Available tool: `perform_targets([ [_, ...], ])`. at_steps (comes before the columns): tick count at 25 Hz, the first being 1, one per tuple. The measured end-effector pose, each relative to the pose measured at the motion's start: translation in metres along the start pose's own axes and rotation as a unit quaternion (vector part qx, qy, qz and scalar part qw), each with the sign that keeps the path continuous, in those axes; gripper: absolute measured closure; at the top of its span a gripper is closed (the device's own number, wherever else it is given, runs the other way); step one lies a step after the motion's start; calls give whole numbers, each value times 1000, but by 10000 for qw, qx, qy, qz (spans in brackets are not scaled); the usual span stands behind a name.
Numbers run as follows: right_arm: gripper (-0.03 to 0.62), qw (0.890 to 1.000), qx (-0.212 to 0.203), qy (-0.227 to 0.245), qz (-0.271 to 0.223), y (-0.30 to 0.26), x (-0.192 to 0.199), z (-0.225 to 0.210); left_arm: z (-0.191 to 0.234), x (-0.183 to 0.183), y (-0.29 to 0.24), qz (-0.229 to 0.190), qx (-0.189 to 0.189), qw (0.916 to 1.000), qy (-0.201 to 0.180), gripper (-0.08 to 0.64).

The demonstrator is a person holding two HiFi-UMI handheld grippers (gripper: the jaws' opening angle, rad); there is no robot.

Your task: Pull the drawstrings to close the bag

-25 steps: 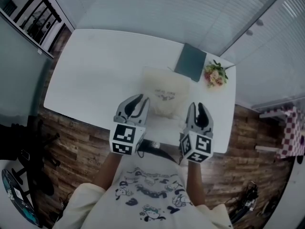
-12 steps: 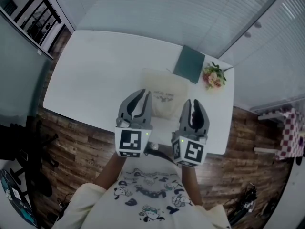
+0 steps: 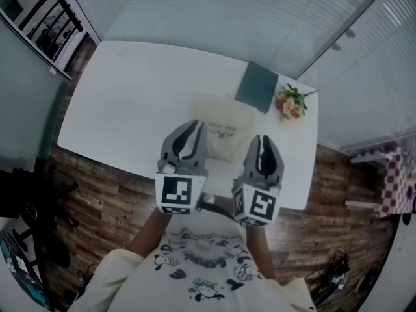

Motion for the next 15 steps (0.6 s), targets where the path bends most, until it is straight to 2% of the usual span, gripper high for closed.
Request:
perform_targets([
  [15, 522, 9999, 87, -35, 73, -6, 3, -2, -1, 4, -5, 52, 0, 10000, -38, 482],
])
Point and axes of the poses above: the fingertips, and each gripper's own axes: y backward along the fingers, z to its left, x out of its underside, the point moved 9 cm from there along y, backward along the fingers, and after that the axes turned 11 degrees about x, right-handed, at the moved point
